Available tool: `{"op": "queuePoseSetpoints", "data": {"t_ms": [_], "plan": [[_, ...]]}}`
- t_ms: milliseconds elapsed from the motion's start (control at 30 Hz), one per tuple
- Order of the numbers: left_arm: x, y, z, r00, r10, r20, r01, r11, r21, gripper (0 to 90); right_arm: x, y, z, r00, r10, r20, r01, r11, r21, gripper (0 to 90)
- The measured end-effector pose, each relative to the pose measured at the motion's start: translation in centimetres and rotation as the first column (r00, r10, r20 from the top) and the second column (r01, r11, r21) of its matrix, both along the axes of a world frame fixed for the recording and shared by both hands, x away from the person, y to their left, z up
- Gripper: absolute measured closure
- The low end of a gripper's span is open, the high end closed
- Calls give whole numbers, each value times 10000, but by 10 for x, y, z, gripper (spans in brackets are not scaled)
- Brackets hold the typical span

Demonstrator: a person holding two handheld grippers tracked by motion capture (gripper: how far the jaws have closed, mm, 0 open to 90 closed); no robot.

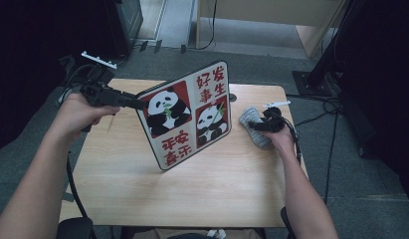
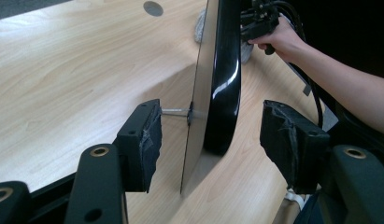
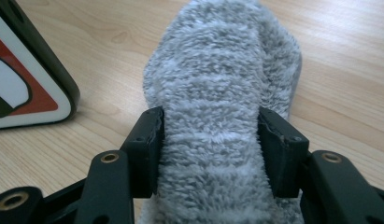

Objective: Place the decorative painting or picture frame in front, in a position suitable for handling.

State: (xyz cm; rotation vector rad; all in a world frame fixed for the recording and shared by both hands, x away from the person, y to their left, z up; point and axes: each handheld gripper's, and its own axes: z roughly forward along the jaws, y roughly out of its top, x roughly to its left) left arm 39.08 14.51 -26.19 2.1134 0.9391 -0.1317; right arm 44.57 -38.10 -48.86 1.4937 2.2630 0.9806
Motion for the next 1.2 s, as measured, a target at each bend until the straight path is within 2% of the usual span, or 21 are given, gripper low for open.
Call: {"op": "queuePoseSetpoints", "data": {"t_ms": [100,200,267,367,467,567,633,667,733,833,967,1100,1200], "plan": [[-5,4,-3,10000,42,24,-42,10000,-14,387,2,0,-3,9997,-24,-225,24,10000,17,464],[-10,7,-7,9997,206,92,-206,9998,26,383,5,-3,-4,9984,-432,-359,441,9987,242,467],[-14,10,-10,9996,186,201,-186,9998,-4,385,7,-3,-6,9977,-516,-439,530,9981,304,473],[-18,11,-15,9997,167,169,-164,9997,-169,387,7,-2,-9,9980,-510,-361,515,9986,133,476],[-21,14,-22,9996,206,203,-203,9997,-161,403,7,-1,-11,9989,-396,-234,393,9992,-114,496],[-24,17,-27,9990,362,257,-354,9988,-344,414,7,-2,-12,9990,-412,-148,411,9991,-106,531],[-26,18,-30,9990,329,300,-308,9972,-685,411,7,-3,-12,9992,-381,-132,380,9993,-73,544],[-28,19,-32,9983,279,518,-231,9956,-909,408,7,-3,-12,9992,-371,-117,370,9993,-76,544],[-31,21,-35,9974,372,622,-318,9958,-854,409,6,-2,-12,9995,-310,-100,309,9994,-158,545],[-34,21,-38,9963,408,761,-368,9979,-530,411,6,-2,-12,9998,-197,14,198,9994,-298,587],[-36,20,-43,9968,371,712,-348,9988,-332,380,6,-4,-10,9994,-280,-198,277,9995,-163,655],[-34,18,-53,9994,238,240,-224,9981,-568,340,7,-7,-7,9992,-212,-329,210,9998,-60,687],[-35,16,-59,9991,218,352,-198,9982,-561,340,7,-10,-4,9985,-245,-486,245,9997,-9,693]]}}
